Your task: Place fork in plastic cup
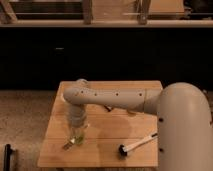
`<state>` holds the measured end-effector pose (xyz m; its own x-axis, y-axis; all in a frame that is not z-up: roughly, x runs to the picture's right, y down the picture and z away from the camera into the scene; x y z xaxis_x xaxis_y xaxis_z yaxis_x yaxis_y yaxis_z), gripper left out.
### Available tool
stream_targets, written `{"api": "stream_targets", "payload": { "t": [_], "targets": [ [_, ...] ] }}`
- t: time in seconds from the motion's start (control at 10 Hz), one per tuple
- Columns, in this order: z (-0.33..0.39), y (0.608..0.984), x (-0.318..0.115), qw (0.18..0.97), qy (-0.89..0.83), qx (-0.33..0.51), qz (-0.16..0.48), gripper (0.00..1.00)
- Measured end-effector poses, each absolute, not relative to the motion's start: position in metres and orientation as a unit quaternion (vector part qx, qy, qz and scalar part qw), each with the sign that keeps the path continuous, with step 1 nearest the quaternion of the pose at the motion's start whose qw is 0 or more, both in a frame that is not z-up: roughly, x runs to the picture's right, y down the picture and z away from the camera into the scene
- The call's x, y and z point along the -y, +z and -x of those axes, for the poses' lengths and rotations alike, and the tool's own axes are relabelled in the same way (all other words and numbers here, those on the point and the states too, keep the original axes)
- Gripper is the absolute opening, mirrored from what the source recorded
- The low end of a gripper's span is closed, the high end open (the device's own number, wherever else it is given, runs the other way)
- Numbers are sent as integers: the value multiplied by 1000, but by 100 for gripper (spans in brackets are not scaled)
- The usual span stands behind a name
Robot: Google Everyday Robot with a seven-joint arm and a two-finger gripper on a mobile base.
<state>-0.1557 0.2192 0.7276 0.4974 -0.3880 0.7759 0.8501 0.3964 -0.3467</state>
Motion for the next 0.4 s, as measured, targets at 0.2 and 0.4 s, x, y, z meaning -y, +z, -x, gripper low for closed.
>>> {"api": "stream_targets", "payload": {
  "t": [0.2,0.4],
  "targets": [
    [151,729,-217,781,-393,305,378,80],
    [150,731,-217,781,-391,306,379,80]
  ]
}}
